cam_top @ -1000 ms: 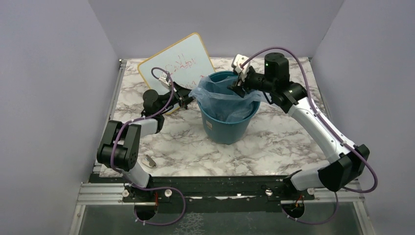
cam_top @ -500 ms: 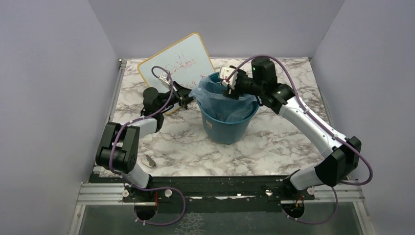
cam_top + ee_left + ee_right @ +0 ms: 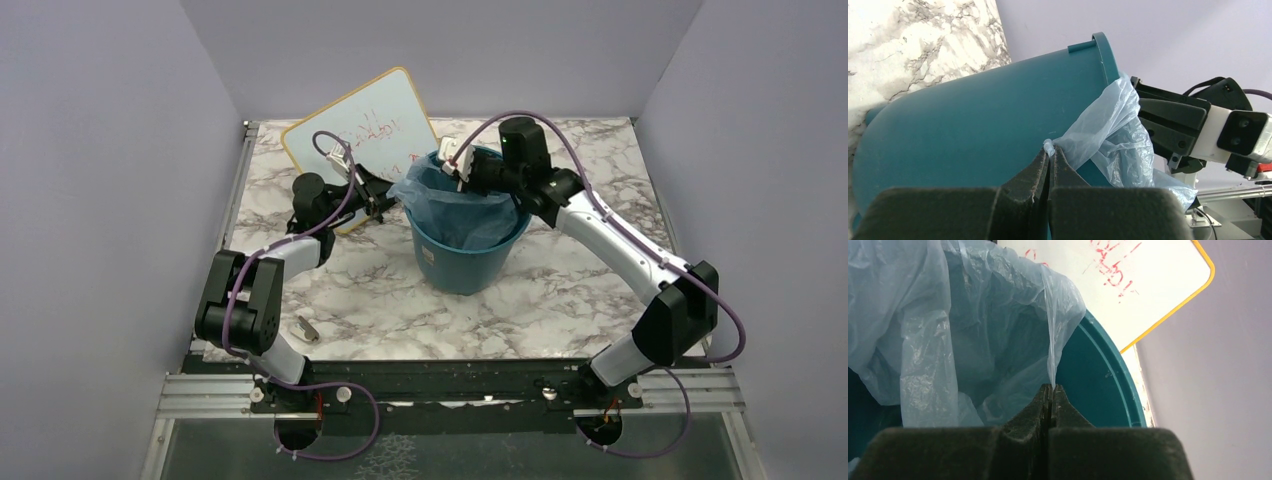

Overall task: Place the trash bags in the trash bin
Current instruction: Place the trash bag in the trash bin.

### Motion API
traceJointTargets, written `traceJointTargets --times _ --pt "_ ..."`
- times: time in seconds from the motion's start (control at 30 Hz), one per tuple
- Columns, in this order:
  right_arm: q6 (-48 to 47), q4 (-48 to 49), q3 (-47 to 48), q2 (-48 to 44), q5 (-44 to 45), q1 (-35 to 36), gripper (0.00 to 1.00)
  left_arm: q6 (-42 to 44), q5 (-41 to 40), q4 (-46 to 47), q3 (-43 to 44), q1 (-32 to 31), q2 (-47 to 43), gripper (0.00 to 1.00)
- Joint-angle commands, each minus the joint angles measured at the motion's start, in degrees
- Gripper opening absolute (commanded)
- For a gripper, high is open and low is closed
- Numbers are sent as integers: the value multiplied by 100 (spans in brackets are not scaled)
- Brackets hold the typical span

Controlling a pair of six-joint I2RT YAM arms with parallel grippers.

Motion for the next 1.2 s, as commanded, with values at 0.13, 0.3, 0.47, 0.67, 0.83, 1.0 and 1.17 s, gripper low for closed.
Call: traceJointTargets --times 0.13,0.3,0.47,0.67,0.83,1.0,1.17 --pt "953 700 112 -420 1030 2 1 397 317 -265 351 33 -209 0" --pt "1844 496 643 -90 1689 -243 1 676 479 -562 465 101 -309 0" --pt "2250 -175 1282 488 1875 -356 1 1243 666 -1256 618 280 -445 0" --pt "2382 -906 1643 893 1770 -475 1 2451 647 -2860 850 439 -670 0" --pt "2544 -1001 1733 939 2108 -476 12 4339 -196 -5545 1764 427 -646 0" --pt "2727 -1164 2248 1037 3199 -476 41 4632 -301 -5946 2041 437 -693 0" --pt "3163 -1214 2541 723 2777 -566 57 4502 -158 -5757 2004 437 -707 0"
